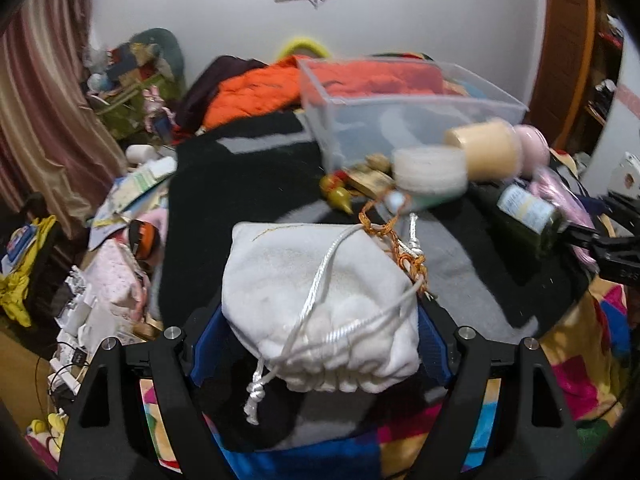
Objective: Organize objects
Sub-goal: 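Grasp white drawstring pouch with left tool while right tool grasps bagged pink rope, then lift and carry pouch and rope bag over the clear plastic box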
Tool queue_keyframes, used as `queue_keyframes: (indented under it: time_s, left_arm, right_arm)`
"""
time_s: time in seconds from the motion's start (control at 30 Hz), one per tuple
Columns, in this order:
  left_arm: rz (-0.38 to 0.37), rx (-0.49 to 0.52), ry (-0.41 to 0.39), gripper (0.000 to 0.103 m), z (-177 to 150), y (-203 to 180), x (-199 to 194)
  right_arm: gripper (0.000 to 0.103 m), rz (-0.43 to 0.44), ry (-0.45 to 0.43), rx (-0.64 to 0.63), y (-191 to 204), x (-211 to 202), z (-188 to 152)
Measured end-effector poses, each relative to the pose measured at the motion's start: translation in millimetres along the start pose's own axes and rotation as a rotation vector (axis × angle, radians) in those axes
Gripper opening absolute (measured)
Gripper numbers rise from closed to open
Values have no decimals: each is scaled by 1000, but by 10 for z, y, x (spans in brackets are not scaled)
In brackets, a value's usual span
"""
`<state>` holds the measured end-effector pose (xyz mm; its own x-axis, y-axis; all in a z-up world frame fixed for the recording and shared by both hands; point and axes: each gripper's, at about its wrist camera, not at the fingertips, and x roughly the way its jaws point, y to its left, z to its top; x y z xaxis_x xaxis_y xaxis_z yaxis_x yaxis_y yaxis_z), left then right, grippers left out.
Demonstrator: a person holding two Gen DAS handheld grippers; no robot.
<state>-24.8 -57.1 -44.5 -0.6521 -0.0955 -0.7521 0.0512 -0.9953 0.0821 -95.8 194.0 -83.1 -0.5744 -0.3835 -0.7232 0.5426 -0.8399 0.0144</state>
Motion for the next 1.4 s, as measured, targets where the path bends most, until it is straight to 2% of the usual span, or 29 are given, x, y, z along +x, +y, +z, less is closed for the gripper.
queue_keyframes:
  time_s: [0.07,0.13,0.4,0.57,0.67,1.07,1.4]
  left_arm:
    - [29,-15,-25,80,55,60,-17]
    - [54,-29,-52,80,123,114,-29]
    - [27,-67,-126,80,278,134,-125]
    - [10,-71,-163,80,345,74,-221]
    - [14,-72,-191,80,393,57,-292]
    - [-29,-74,-290,80,681,-47,-479]
    - [-71,-97,-335,80,990,-88,-386]
  right_arm:
    - [45,4,-22,15,-5,-87,11]
    - [42,7,-35,27,-16,-133,27]
    - [37,3,-48,51,-62,-159,45]
    - [25,7,-76,59,-80,-268,97]
    - [22,11,-95,63,-93,-360,132]
    - [20,25,-204,74,-91,-658,390]
    - [20,32,-310,67,-93,-746,884]
